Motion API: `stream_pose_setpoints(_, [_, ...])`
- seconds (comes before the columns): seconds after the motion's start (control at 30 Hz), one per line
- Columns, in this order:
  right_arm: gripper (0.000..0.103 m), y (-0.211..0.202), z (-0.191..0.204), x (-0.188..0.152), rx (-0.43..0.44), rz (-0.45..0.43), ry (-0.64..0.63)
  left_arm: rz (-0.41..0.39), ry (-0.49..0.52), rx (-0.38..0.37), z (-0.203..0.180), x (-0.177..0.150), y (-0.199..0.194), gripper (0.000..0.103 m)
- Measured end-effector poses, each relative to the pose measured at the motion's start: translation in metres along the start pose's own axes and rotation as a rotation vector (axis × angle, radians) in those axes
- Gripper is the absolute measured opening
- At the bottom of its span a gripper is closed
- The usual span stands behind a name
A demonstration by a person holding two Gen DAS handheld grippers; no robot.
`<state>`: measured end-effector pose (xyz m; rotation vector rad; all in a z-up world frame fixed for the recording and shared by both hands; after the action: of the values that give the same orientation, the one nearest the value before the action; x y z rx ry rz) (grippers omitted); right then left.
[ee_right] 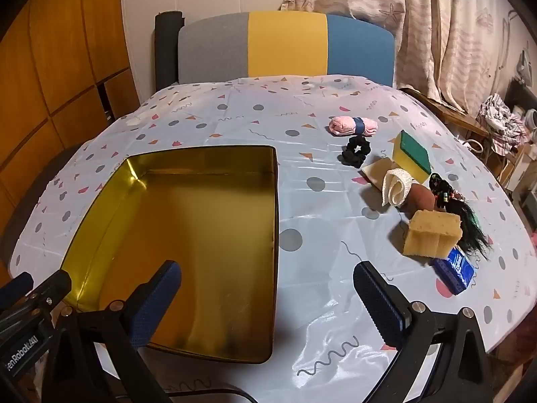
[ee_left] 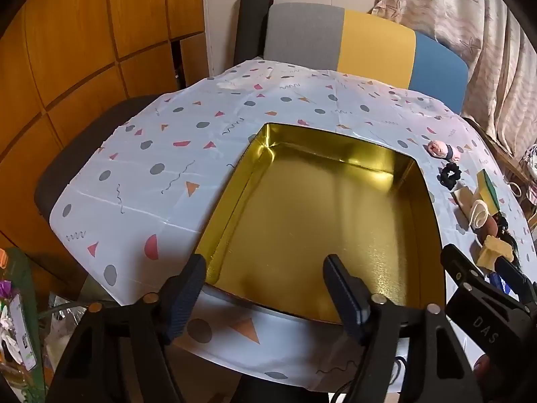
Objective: Organize rigid objects
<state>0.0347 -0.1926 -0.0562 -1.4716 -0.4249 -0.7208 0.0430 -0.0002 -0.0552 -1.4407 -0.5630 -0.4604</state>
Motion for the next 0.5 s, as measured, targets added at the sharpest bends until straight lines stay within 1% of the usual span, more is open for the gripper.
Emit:
stream_pose_setpoints(0.17, [0.103,0.0,-0.001,0.0,-0.003,-0.006,-0.002,-0.003,-0.006,0.014,0.002,-0.001,-0.002,0.072])
stream_pose_setpoints(0.2, [0.103,0.0,-0.001,0.0,-0.004,-0.007,-0.002,-0.001,-0.002,0.013,-0.004,-0.006,0.003,0.072])
stream_pose_setpoints(0.37, [0.103,0.0,-0.003,-0.001,-0.005,-0.003,0.001,-0.004,0.016,0.022,-0.01,-0.015,0.002,0.072])
stream_pose_setpoints(0.43, [0.103,-0.001,-0.004,-0.002,-0.007,-0.003,0.003,0.019,0.02,0.012,-0.004,-0.008,0.004,0.072])
stream_pose_setpoints(0.5, [0.103,-0.003,-0.005,-0.002,-0.006,-0.004,0.004,0.023,0.014,0.017,-0.002,-0.008,0.005,0.072])
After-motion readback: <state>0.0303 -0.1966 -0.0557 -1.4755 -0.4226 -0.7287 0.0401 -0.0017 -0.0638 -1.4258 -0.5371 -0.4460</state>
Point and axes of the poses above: each gripper's, at about its wrist camera, not at the fingertips, and y roughly the way its jaws point, z to its left, x to its top, the point moved 7 cm from there along y, roughly the way its jaws point, and after that the axes turned 5 degrees about x, right-handed, at the moved point
